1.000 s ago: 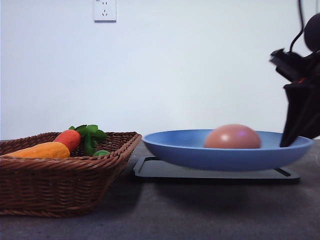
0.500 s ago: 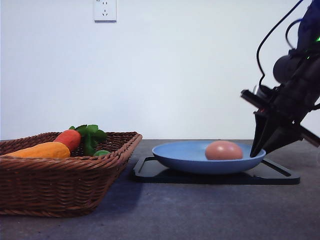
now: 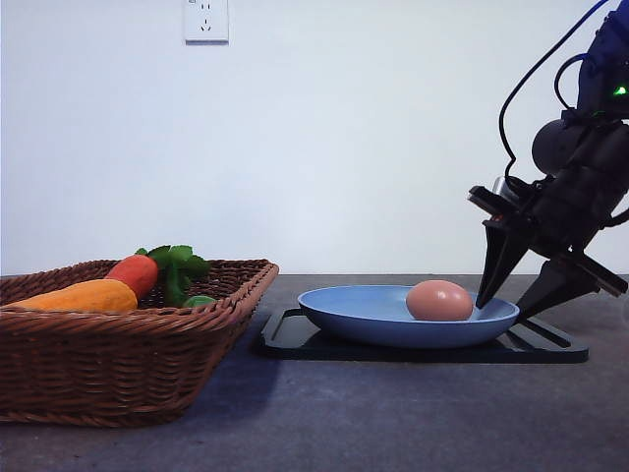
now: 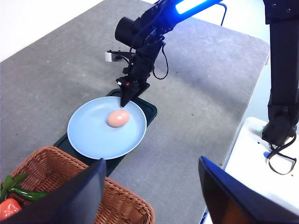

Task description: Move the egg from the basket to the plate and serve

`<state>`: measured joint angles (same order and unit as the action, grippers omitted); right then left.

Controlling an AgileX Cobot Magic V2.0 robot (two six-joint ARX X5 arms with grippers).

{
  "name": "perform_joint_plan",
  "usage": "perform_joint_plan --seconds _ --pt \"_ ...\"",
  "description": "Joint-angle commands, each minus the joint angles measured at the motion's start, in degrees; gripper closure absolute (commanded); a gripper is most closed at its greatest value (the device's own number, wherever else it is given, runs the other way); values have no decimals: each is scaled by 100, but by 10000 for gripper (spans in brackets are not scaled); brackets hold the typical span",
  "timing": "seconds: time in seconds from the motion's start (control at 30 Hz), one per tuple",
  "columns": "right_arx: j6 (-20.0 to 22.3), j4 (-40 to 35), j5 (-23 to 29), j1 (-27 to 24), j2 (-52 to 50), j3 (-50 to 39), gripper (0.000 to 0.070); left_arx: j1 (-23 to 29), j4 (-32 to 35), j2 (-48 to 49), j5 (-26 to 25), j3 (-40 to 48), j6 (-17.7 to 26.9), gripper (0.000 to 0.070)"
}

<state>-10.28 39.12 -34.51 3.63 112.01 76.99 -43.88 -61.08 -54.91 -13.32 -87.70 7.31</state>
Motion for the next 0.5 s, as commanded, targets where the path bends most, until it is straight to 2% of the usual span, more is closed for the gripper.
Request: perform_joint_plan --seconds 0.0,0.1,0.17,0.23,0.3,0.33,0.47 --pt "64 85 -54 -19 -7 210 464 -26 71 -103 -1 -118 -33 293" --pt "152 395 -56 -44 -259 328 486 -22 85 -226 210 -118 -11 299" --pt "265 542 -56 -42 -505 336 537 -22 80 -330 515 -118 -12 347" --pt "358 738 -36 -18 -828 336 616 -20 79 -480 860 -118 -67 459" --pt "396 863 94 70 -1173 326 691 16 73 -640 1107 -118 -142 612" --pt "408 896 226 145 -1364 316 700 60 66 -727 1179 -118 -152 681" --pt "434 934 1091 507 -2194 147 700 376 63 -1023 1252 -98 -165 700"
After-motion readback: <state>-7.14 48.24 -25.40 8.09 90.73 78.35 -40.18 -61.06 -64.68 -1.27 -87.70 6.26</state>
